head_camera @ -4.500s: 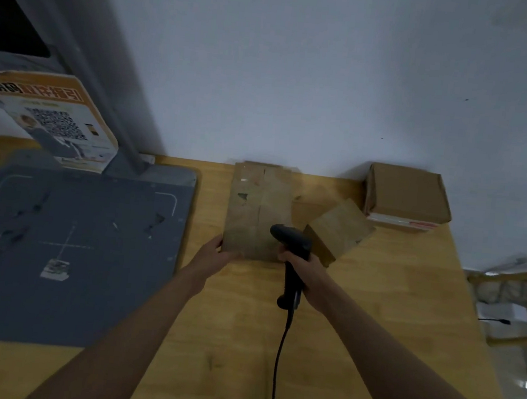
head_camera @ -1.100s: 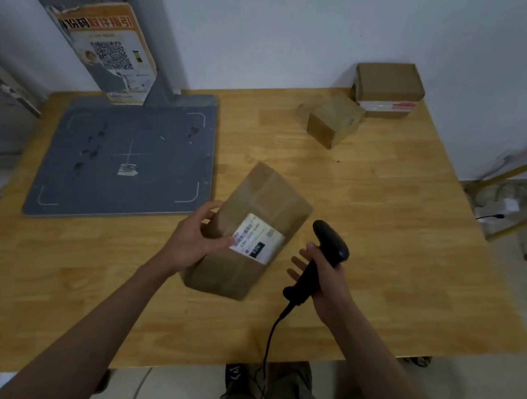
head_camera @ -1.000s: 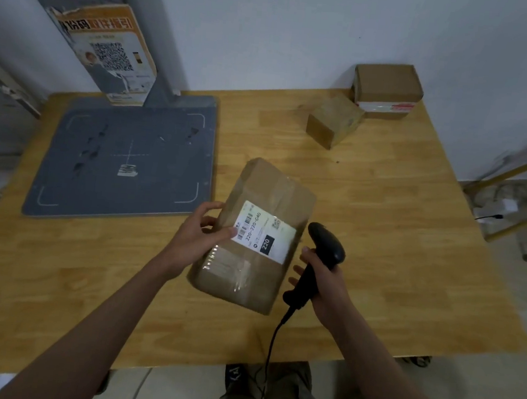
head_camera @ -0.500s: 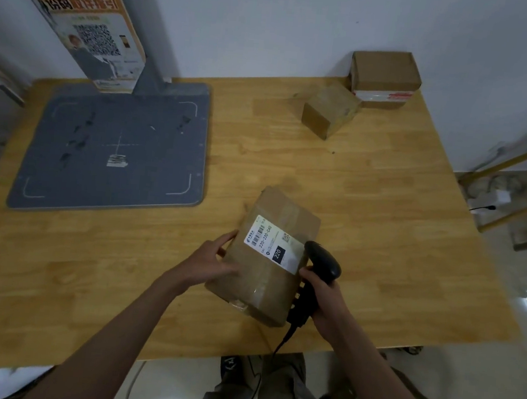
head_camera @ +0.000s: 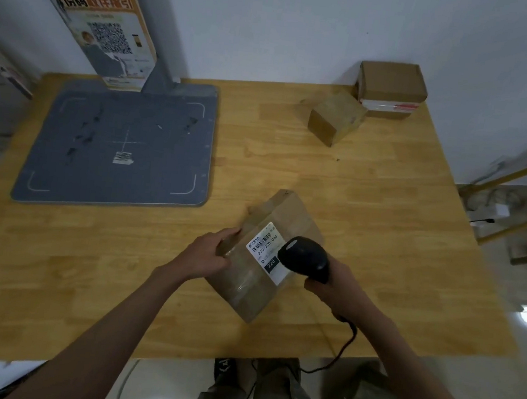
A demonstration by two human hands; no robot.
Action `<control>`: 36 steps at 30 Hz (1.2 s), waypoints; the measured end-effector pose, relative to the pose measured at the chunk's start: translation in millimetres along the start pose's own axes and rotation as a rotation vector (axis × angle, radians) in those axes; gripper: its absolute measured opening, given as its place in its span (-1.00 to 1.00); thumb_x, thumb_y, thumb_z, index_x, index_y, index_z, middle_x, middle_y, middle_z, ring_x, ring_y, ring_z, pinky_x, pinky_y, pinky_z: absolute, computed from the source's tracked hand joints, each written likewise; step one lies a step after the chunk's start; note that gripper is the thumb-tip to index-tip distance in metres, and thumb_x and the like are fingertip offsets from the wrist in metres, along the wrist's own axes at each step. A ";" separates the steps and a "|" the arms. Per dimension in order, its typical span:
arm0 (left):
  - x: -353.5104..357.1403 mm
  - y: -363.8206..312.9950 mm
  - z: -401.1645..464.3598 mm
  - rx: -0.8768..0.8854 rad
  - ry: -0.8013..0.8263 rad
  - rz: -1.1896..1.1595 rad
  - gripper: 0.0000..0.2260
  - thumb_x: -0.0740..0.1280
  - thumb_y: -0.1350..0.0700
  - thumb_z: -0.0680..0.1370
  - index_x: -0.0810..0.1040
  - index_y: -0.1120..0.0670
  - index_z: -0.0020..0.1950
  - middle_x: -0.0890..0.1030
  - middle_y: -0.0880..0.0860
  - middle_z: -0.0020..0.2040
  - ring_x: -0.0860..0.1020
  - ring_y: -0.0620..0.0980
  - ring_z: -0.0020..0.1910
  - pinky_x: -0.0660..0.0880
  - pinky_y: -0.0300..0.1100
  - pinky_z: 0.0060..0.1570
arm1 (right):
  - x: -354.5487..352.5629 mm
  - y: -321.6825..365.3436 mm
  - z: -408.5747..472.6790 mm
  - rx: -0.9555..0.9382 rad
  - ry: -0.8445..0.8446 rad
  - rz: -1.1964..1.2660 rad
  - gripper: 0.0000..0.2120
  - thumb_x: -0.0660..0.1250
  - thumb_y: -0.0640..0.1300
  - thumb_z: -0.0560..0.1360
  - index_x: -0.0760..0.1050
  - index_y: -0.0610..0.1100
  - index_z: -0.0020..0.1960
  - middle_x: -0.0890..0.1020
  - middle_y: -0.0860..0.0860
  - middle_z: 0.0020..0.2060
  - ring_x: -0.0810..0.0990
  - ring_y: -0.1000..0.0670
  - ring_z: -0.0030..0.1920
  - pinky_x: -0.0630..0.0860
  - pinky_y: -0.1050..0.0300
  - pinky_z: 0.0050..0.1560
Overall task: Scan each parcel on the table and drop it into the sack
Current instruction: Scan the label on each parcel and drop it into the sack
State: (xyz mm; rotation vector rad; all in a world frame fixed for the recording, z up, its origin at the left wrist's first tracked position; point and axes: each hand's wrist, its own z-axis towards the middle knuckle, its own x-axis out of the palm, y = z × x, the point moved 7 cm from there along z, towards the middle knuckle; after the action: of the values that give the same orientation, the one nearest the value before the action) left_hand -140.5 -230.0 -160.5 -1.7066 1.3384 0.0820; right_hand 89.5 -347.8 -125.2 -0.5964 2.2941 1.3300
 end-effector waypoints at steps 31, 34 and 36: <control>-0.3 -1.3 -2.9 -0.164 0.134 -0.227 -0.40 0.40 0.01 0.54 0.27 -0.26 0.52 0.51 -0.01 0.28 0.50 -0.03 0.16 0.45 -0.13 0.02 | -0.1 7.4 3.4 -0.067 0.008 0.027 -0.60 0.38 -0.37 0.47 0.41 0.07 0.10 0.50 0.23 -0.20 0.51 0.12 -0.21 0.43 0.42 -0.29; -0.8 -12.4 -3.2 -0.179 0.145 -0.343 -0.49 0.38 0.00 0.56 0.34 -0.25 0.48 0.58 -0.07 0.14 0.56 -0.06 0.08 0.49 -0.16 -0.10 | -10.0 -10.5 2.7 0.057 -0.089 0.162 -0.70 0.39 -0.27 0.52 0.43 0.08 0.08 0.60 0.12 -0.19 0.62 0.07 -0.26 0.55 0.29 -0.33; 1.6 -22.4 -1.9 -0.183 0.152 -0.396 -0.50 0.39 0.00 0.56 0.37 -0.24 0.47 0.60 -0.06 0.13 0.58 -0.02 0.09 0.52 -0.10 -0.03 | -17.9 -23.6 -3.8 0.130 -0.161 0.323 -0.72 0.41 -0.20 0.54 0.45 0.04 0.17 0.63 0.06 -0.08 0.66 0.05 -0.14 0.65 0.18 -0.25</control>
State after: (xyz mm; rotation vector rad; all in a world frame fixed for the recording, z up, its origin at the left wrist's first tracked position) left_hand -123.0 -233.1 -146.6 -2.1396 1.1011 -0.1604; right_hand 116.8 -359.0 -130.1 -0.0729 2.3877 1.2990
